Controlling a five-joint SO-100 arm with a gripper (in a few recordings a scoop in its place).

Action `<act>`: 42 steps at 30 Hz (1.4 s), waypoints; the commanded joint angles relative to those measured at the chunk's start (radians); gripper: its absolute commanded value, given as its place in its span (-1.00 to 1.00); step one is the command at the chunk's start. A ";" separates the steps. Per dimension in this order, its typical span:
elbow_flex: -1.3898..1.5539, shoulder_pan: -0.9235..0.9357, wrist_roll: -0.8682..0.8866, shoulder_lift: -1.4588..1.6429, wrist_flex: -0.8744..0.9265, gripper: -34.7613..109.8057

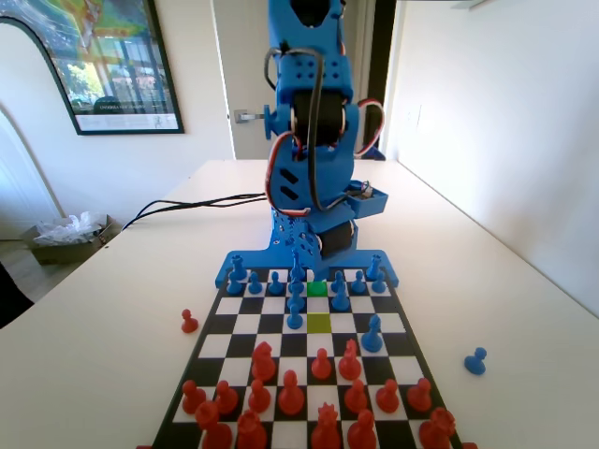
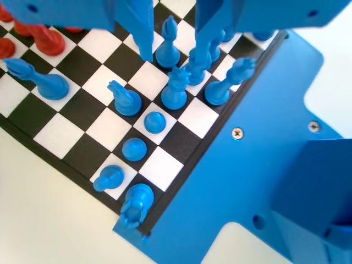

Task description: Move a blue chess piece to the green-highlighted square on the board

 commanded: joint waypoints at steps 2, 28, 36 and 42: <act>-0.075 -0.008 -0.029 0.089 0.072 -0.44; -0.523 -0.095 -0.565 0.543 0.696 -0.50; -0.666 -0.100 -0.784 0.769 0.847 -0.50; -0.693 -0.051 -0.925 0.888 0.845 -0.50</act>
